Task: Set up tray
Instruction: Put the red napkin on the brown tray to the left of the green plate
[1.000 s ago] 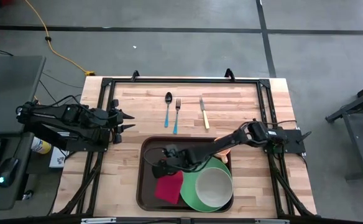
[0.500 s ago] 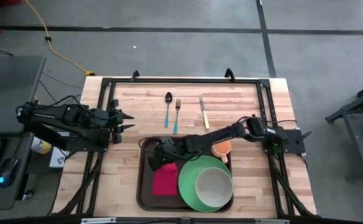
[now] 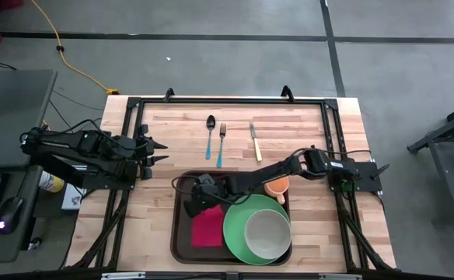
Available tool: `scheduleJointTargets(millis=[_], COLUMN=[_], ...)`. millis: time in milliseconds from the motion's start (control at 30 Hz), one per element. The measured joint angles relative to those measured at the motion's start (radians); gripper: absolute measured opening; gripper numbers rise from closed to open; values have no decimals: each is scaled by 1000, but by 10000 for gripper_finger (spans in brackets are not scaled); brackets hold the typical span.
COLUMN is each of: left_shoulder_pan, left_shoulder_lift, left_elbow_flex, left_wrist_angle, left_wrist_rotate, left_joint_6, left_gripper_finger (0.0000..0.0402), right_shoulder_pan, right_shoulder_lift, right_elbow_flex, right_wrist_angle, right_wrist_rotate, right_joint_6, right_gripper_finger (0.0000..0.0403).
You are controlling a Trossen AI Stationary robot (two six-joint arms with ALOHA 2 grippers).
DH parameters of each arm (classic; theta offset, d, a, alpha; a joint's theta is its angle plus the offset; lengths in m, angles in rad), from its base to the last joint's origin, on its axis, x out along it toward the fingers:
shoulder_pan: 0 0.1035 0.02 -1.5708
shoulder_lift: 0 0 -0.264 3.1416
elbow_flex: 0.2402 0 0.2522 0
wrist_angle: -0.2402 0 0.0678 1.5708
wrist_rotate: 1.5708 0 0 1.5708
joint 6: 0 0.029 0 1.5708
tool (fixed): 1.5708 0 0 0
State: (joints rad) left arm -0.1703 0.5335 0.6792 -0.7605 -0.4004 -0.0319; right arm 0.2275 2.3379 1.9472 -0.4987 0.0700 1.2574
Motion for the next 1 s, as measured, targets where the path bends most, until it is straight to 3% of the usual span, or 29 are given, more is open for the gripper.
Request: scheduleJointTargets(millis=[200, 567, 733, 867, 1000], left_shoulder_pan=[0, 0, 0, 0, 0], left_shoulder_lift=[0, 0, 0, 0, 0], left_elbow_flex=[0, 0, 0, 0, 0], left_wrist_angle=[0, 0, 0, -1, -2], left_wrist_rotate=[2, 17, 25, 30, 49], left_joint_6=[0, 0, 0, 0, 0], left_gripper_finger=[172, 172, 172, 172, 172], right_shoulder_pan=[-8, -14, -37, -64, -65], right_shoulder_lift=[0, 0, 0, 0, -3], right_elbow_flex=[0, 0, 0, 8, 54], right_wrist_angle=[50, 66, 84, 103, 93], right_wrist_rotate=[-17, 17, 24, -7, -30], right_joint_6=[-76, -135, -163, -166, -207], right_gripper_finger=[29, 144, 175, 166, 96])
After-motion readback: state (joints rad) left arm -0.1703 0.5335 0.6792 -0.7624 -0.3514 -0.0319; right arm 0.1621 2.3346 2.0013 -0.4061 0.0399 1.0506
